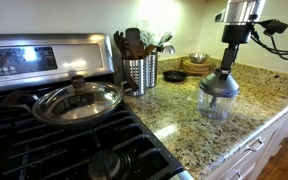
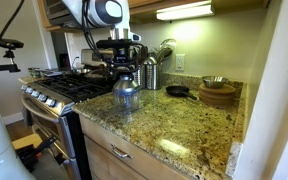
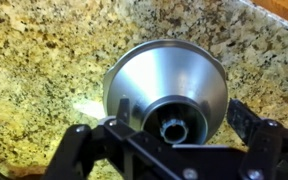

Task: Put the blade in the clear bowl and then cover the bowl with the grey lid

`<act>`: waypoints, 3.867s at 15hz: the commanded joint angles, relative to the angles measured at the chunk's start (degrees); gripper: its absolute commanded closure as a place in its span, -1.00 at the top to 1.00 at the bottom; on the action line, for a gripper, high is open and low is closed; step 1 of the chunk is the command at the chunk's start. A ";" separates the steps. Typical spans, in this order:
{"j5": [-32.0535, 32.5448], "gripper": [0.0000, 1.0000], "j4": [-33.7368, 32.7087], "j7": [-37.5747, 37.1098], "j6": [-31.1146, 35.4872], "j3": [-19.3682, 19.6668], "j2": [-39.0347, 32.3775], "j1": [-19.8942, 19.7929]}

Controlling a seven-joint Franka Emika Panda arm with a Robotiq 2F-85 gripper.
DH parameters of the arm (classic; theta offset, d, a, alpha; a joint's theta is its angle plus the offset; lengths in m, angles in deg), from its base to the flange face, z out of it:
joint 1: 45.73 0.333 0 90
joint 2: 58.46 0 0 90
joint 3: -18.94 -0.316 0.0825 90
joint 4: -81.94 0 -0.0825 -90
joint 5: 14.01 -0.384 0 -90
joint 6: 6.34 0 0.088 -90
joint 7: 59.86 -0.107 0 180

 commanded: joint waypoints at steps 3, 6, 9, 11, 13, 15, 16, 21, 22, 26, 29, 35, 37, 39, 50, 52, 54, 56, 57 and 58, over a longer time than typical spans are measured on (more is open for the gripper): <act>-0.76 0.58 0.96 0.37 -0.14 0.47 0.99 0.32; -0.03 0.23 0.97 -0.35 0.05 0.42 1.72 0.15; 0.55 -0.16 0.91 -0.82 0.19 0.43 2.65 0.12; 0.47 -0.30 0.96 -0.73 0.27 0.48 2.72 0.14; 0.14 -0.30 0.88 -0.32 0.30 0.61 2.38 0.18; -0.02 -0.30 0.64 0.00 -0.06 0.71 1.96 0.19; -0.12 -0.30 0.25 0.26 -0.84 0.75 1.51 0.23; 0.47 -0.30 -1.86 -0.90 -4.63 0.55 0.57 -0.02; 0.47 -0.30 -2.24 -0.91 -5.36 0.54 0.46 -0.03; 0.46 -0.30 -3.53 -1.36 -7.96 0.46 -0.30 -0.08; 0.60 -0.30 -4.67 -1.24 -8.76 0.29 -1.56 0.02; 1.87 -0.30 -7.75 -1.92 -10.42 -0.31 -4.89 0.05; 2.26 -0.30 -8.19 -2.47 -10.63 -0.49 -5.76 0.03; 2.88 -0.30 -8.37 -3.23 -10.61 -0.79 -6.55 0.09; 4.70 -0.30 -7.36 -5.18 -9.03 -2.25 -7.60 0.60; 4.83 -0.30 -7.48 -5.05 -9.07 -2.35 -7.77 0.59; 4.98 -0.30 -7.55 -4.99 -9.07 -2.41 -7.91 0.56; 5.39 -0.30 -7.50 -5.14 -8.67 -2.46 -8.03 0.51; 5.32 -0.30 -7.45 -4.71 -8.40 -2.41 -8.04 0.51; 5.39 -0.30 -7.45 -4.34 -8.09 -2.35 -8.15 0.47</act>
